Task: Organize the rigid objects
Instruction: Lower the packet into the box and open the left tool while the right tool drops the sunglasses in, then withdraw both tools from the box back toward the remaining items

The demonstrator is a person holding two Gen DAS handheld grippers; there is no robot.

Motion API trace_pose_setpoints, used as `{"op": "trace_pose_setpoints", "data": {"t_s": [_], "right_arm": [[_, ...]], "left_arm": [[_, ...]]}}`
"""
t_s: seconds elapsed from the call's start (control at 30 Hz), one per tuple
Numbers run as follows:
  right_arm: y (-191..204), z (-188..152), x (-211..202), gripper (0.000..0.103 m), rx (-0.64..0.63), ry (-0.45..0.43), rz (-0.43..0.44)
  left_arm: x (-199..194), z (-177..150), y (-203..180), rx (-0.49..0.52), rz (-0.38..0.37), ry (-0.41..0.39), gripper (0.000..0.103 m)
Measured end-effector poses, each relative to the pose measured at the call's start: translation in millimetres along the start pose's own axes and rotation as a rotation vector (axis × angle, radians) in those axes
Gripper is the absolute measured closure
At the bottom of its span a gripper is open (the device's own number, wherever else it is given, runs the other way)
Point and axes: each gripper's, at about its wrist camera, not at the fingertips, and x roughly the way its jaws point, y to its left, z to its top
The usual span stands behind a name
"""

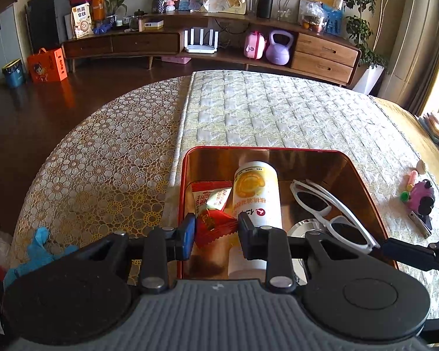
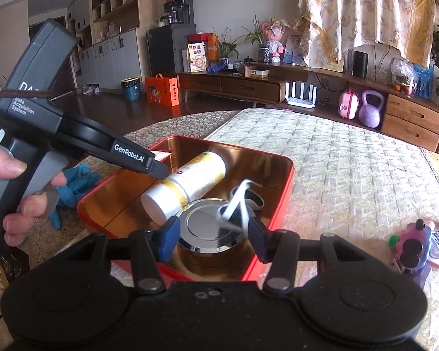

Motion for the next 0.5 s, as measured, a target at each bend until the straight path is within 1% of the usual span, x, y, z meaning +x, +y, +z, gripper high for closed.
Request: {"op": "trace_pose_setpoints", "data": {"t_s": [0.2, 0.23, 0.27, 0.33, 0.43, 0.5], "right_arm": [[2, -2, -21, 0.046, 0.031, -0.006, 0.001], [2, -1, -24, 0.046, 0.038, -0.009, 0.000], [1, -1, -28, 0.045, 0.043, -0.013, -0.001], [0, -1, -36, 0.043, 0.055, -0.019, -0.003], [-3, -2, -47, 0.042, 0.075, -0.023, -0.003], [-8, -4, -55, 0.039, 0.088, -0.029, -0.004]], "left_arm": [[-9, -7, -3, -0.004, -0.015, 0.003, 0.072], [-11, -7, -5, -0.001, -0.020, 0.005, 0.069], [-14, -9, -7, 0.002, -0.025, 0.003, 0.061], [-19, -12, -11, 0.007, -0.032, -0.006, 0.053], [-26, -15, -16, 0.013, -0.042, -0.012, 0.053], [-32, -16, -21, 0.018, -0.051, -0.019, 0.052]]}}
